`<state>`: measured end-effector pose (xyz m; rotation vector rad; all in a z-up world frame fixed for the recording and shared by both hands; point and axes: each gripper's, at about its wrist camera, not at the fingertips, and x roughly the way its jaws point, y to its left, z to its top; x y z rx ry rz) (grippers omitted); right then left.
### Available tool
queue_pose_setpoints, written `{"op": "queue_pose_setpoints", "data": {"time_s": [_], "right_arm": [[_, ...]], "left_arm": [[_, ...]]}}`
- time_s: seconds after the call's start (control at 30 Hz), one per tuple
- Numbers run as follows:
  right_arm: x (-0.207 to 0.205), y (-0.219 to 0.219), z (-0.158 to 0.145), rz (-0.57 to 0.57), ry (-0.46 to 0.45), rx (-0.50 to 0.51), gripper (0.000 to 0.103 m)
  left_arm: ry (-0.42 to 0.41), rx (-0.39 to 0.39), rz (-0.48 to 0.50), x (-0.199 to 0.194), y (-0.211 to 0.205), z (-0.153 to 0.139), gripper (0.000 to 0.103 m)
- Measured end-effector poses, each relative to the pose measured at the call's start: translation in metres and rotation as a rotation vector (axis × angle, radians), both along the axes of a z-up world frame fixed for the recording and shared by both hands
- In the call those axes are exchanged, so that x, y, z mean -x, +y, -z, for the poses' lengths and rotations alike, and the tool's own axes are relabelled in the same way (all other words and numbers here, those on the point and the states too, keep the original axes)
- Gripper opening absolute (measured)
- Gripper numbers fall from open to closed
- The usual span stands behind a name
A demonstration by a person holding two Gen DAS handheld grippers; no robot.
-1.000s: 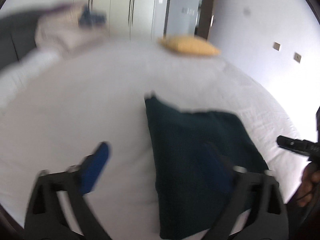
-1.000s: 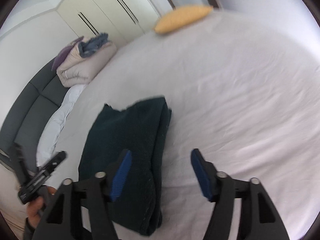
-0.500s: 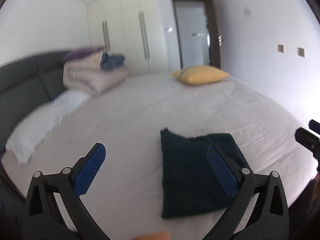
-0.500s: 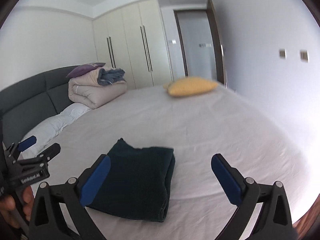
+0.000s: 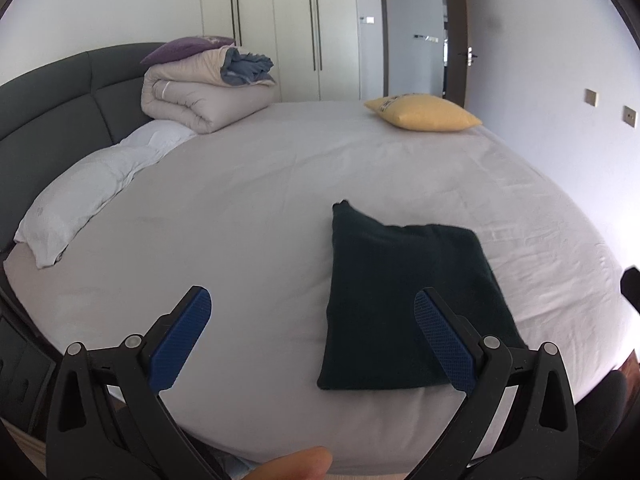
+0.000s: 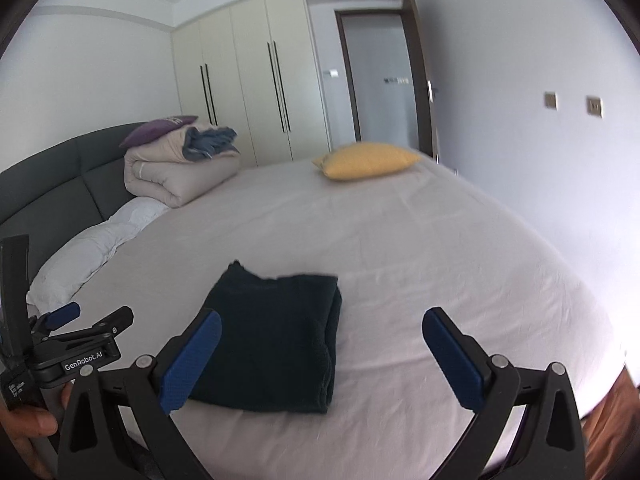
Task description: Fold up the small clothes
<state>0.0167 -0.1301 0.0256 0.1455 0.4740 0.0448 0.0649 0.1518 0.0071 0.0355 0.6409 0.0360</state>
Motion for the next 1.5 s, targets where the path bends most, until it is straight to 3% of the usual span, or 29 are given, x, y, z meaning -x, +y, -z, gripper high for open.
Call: {"op": "queue_pose_setpoints", "data": {"time_s": [0.37,1.5], "right_arm": [[-0.002,0.009,0.027,-0.017,0.09,0.005,0.103],[-0.03,0.012,0.068,0.002,0.273,0.042,0.103]], "left_arm": [[0.09,0.015,0.035,-0.01,-0.005,0.033,0.103],[0.176,0.087,0.098,-0.029,-0.011,0.074,0.103]]}}
